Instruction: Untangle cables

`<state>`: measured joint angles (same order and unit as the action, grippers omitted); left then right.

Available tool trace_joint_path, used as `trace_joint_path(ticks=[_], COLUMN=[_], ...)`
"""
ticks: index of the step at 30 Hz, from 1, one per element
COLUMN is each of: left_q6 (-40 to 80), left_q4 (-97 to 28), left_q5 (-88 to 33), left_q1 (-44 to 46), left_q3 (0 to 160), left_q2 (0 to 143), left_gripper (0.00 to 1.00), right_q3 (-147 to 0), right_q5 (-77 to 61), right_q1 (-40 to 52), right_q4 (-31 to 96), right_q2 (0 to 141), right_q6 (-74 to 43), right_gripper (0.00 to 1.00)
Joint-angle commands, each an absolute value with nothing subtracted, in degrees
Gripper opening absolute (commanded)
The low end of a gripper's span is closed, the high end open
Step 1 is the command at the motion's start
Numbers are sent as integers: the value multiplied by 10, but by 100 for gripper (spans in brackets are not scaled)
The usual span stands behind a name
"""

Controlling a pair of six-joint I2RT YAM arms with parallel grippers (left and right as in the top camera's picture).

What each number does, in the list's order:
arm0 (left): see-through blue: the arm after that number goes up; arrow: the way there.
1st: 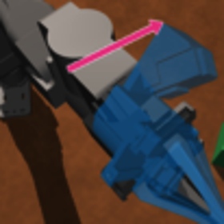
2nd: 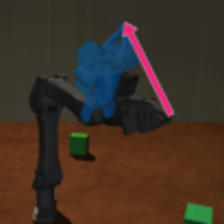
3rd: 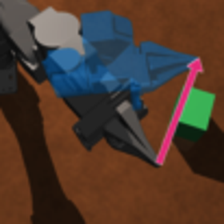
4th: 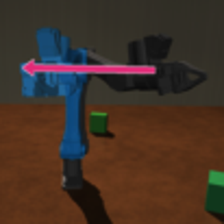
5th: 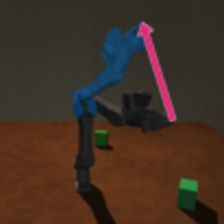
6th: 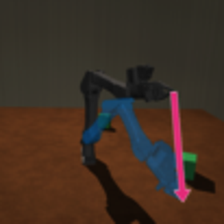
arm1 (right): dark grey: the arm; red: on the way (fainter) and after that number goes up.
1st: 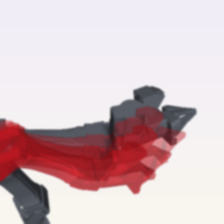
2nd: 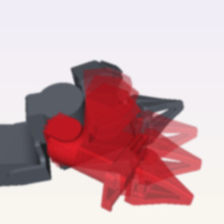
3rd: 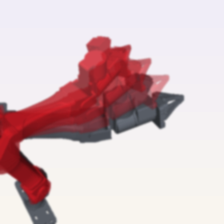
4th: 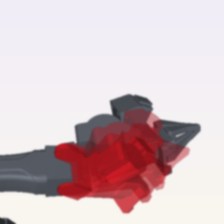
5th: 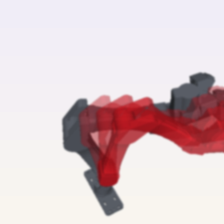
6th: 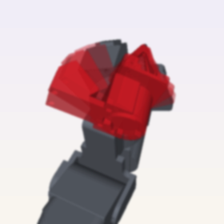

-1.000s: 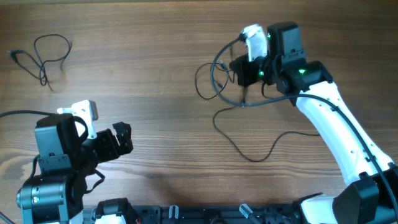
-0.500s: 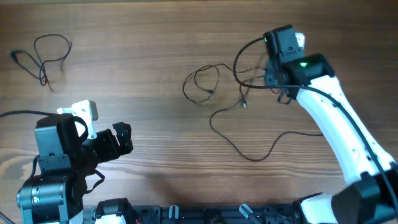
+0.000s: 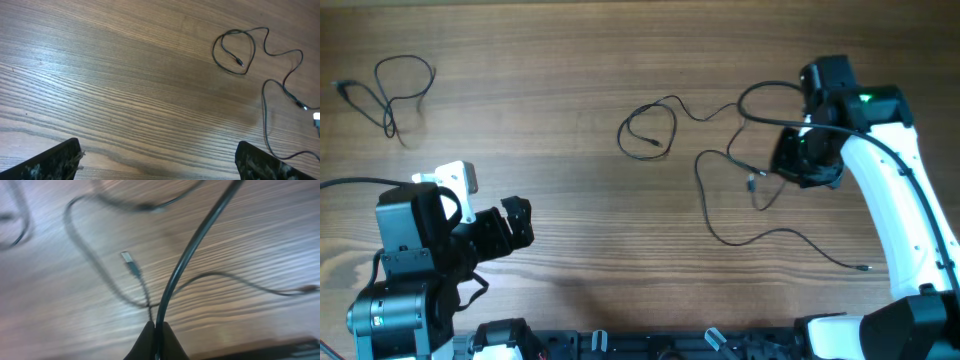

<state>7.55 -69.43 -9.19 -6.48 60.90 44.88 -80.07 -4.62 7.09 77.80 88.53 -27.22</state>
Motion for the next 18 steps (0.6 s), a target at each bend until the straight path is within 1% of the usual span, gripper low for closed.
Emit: trace_joint_path(ticks=[1,3,4,6,9,10,11,12,13,14,16,18], left_q6=[69,69,69,69,69,69,68,69,69,69,69,69], left_q4=[-693,-693,-693,-693,-693,-693,-693,-693,-693,-693,-693,-693], left_q5=[-87,-87,-87,-87,-87,-87,-87,-87,-87,-87,-87,-87], left_q1=[-66,-66,-66,-66,-66,-66,-66,-66,-66,-66,-66,-66], left_q3=[610,610,610,610,610,610,610,610,610,610,610,610], left_q2=[446,446,446,446,446,446,446,446,446,446,446,446], left_gripper=[100,100,100,100,100,100,100,100,100,100,100,100], right_q3=[-801,-801,-801,-801,-801,-801,-801,-801,-801,-801,-801,-801], right_q5=[-117,-116,-116,-117,-117,-116,-117,-117,-117,-117,-102,-40], right_q1=[107,140,157,192,258,278,293,309,321,329,330,330], right_q4=[801,807,804,802,800,795,787,780,775,769,766,771], right_q2=[876,876,876,877,878,878,878,878,878,878,878,878], right_q6=[-281,-316,-316,-318,-381,-391,-390,-390,-391,-394,-449,-545], right_gripper=[4,5,7,8,15,22,33,41,75,100,100,100])
